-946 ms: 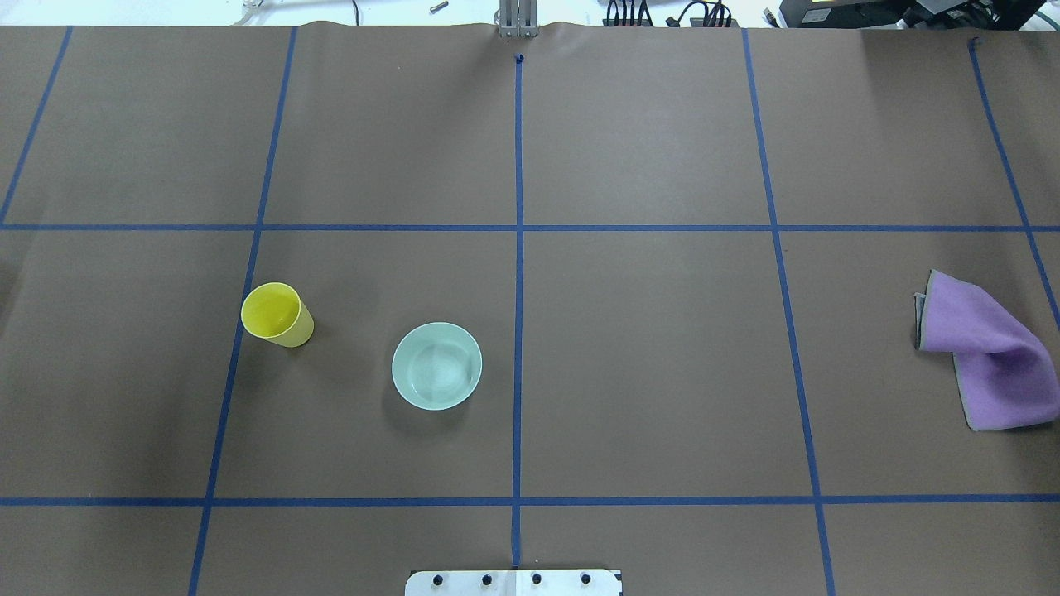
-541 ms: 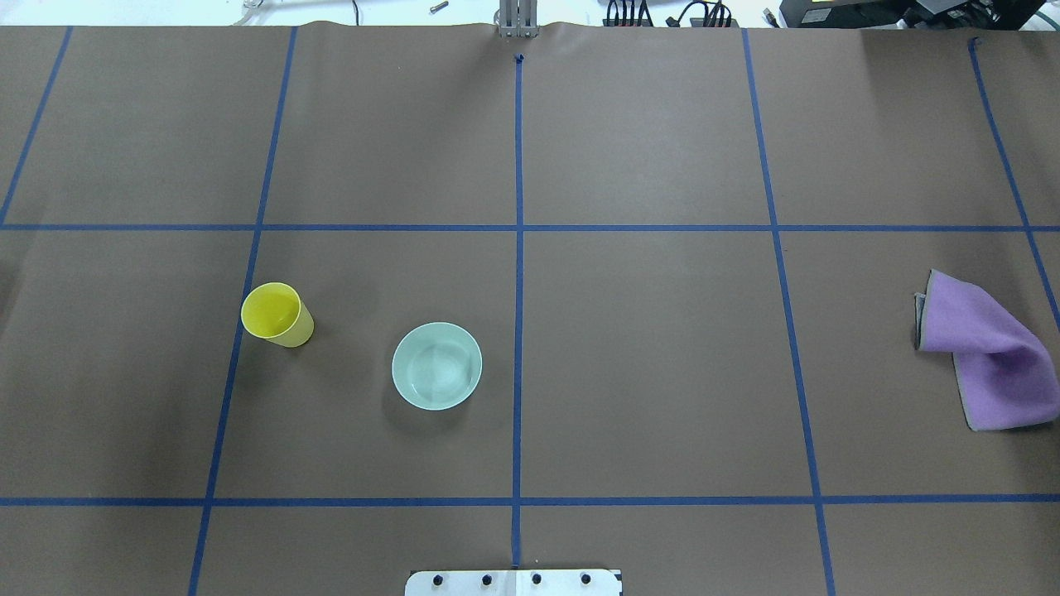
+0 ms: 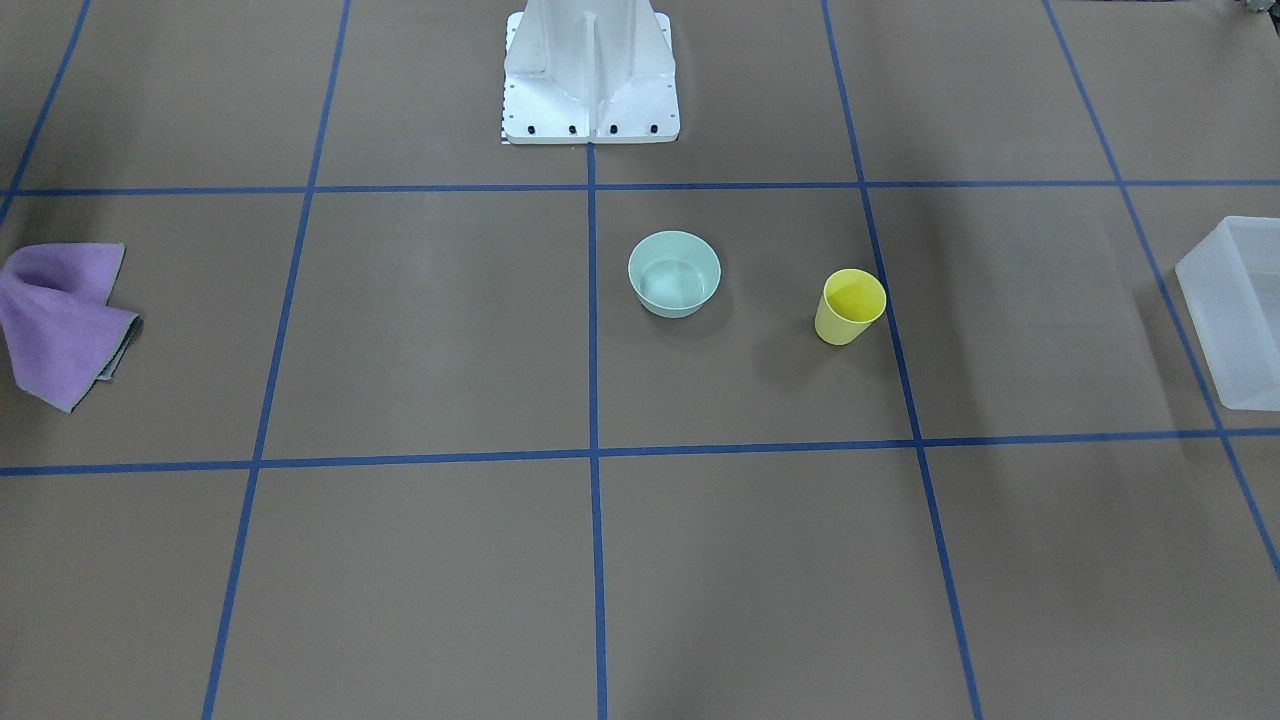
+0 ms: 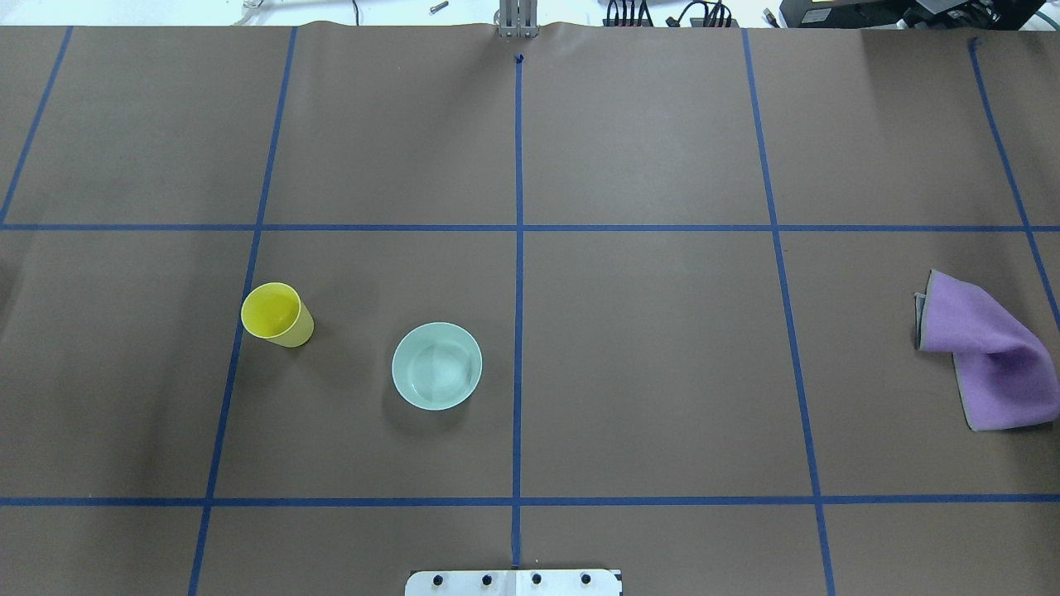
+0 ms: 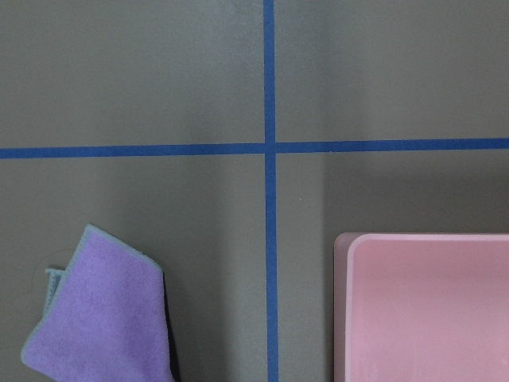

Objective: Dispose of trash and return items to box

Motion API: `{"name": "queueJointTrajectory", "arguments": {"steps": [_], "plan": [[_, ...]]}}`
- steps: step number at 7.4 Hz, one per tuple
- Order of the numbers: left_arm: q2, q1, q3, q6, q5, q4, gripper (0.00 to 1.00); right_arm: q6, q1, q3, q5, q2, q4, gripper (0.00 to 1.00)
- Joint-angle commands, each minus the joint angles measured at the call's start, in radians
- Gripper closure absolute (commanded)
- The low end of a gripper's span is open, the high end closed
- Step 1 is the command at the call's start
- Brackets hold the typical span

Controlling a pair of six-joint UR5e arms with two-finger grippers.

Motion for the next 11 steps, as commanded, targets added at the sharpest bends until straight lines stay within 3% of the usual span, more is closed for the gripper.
{"name": "queueJointTrajectory", "arguments": {"steps": [1, 8, 11], "plan": [[0.002, -0.001, 0.002, 0.008, 0.002, -0.004, 0.02, 0.000, 0.000, 0.006, -0.007, 0.001, 0.000, 0.00], [-0.004, -0.001, -0.002, -0.008, -0.003, -0.017, 0.02, 0.000, -0.006, 0.029, -0.010, 0.033, -0.011, 0.00], [-0.076, 0.004, -0.016, -0.115, -0.006, -0.008, 0.01, -0.002, -0.006, 0.023, -0.012, 0.016, 0.000, 0.00]]}}
